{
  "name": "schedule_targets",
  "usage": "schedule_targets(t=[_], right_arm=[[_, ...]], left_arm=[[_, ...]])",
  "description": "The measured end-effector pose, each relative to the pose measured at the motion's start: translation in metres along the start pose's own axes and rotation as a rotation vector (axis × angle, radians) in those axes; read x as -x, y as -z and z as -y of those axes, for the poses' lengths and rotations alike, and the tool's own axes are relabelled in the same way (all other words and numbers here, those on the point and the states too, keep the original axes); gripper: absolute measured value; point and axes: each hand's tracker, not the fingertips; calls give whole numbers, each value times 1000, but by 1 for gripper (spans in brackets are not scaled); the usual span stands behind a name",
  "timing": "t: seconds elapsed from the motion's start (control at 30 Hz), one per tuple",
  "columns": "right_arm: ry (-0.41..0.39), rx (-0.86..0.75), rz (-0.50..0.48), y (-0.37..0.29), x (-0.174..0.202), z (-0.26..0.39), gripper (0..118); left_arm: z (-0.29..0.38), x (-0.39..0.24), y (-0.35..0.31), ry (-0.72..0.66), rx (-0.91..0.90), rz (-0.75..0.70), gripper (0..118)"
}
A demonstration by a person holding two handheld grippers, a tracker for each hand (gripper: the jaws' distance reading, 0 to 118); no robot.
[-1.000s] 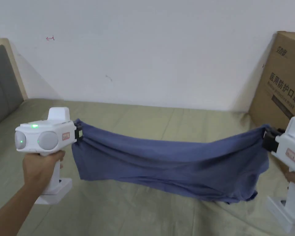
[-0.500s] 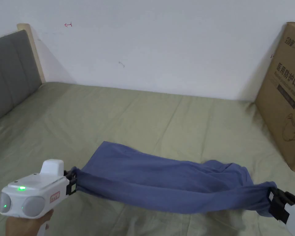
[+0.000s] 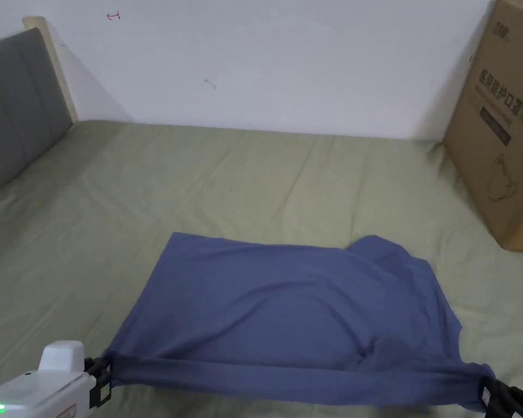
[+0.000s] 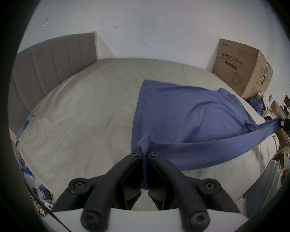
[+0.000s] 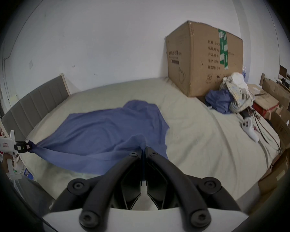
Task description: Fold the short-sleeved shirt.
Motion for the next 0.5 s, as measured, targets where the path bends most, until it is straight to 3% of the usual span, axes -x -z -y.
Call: schedule_targets(t=[0.1, 0.27, 0.47, 0.5], right_arm=[[26, 80, 33, 10, -7, 19, 1], [151, 212, 69, 38, -17, 45, 1], [107, 359, 149, 67, -13, 63, 2], [110, 376, 150, 68, -13, 63, 2]], left_arm=[[15, 1, 5, -8, 33, -5, 3], [38, -1, 23, 17, 113, -22, 3], [41, -4, 33, -22, 171, -29, 3], [40, -4, 32, -39, 172, -30, 10]])
